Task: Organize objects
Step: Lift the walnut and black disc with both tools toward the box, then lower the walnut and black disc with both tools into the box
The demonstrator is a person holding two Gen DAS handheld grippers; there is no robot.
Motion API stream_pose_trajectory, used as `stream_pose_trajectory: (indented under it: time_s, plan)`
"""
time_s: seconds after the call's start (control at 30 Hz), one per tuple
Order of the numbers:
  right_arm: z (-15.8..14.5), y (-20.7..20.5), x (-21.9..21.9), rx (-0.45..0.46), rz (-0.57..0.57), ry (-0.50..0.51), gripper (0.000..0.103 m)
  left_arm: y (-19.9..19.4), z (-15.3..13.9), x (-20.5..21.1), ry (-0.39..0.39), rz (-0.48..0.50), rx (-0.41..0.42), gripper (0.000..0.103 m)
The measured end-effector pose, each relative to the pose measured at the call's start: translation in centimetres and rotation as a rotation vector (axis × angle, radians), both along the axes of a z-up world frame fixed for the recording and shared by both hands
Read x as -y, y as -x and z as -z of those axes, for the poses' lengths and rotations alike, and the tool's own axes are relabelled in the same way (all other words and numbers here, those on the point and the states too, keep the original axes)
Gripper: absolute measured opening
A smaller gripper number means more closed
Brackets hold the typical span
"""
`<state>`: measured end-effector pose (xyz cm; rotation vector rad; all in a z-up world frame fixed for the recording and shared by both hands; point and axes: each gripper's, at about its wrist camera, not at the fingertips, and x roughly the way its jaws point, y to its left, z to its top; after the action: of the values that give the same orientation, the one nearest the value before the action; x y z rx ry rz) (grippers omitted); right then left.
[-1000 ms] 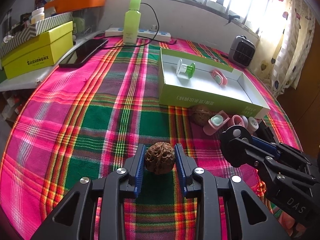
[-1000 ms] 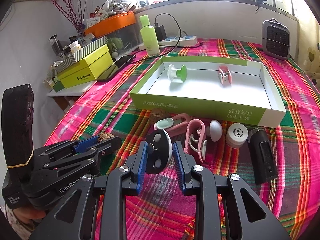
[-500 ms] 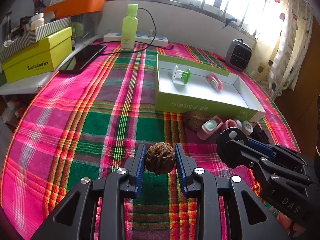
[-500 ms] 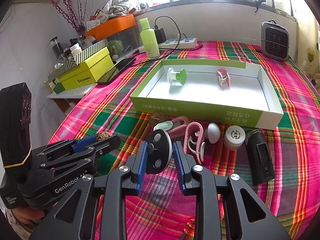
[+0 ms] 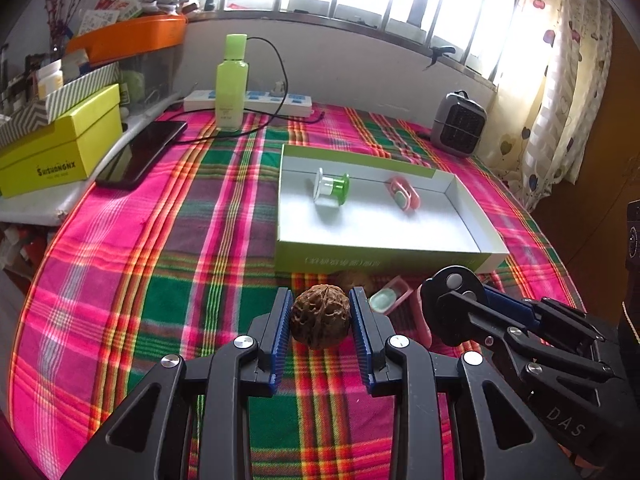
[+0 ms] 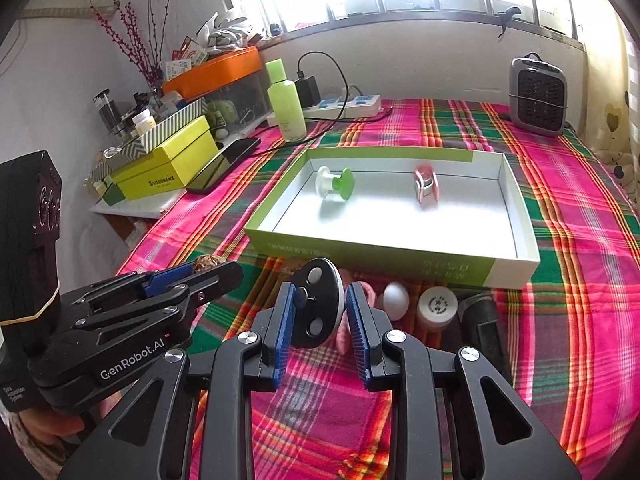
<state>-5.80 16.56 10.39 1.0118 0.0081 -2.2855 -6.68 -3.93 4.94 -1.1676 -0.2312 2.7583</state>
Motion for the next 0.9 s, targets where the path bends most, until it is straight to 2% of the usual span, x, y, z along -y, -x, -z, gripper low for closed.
stream_pose_trajectory:
  time_s: [0.57, 0.9]
  plan:
    - [-1.7, 5.1, -2.0, -0.017, 0.071, 0.008, 0.028, 5.3, -1.0, -2.3, -0.008, 0.048, 0.006, 0.027]
    - [-1.6, 8.4, -3.3, -0.004, 0.121, -0.005, 0.028, 8.4, -1.0, -3.7, -0.013, 0.078, 0.013, 0.027]
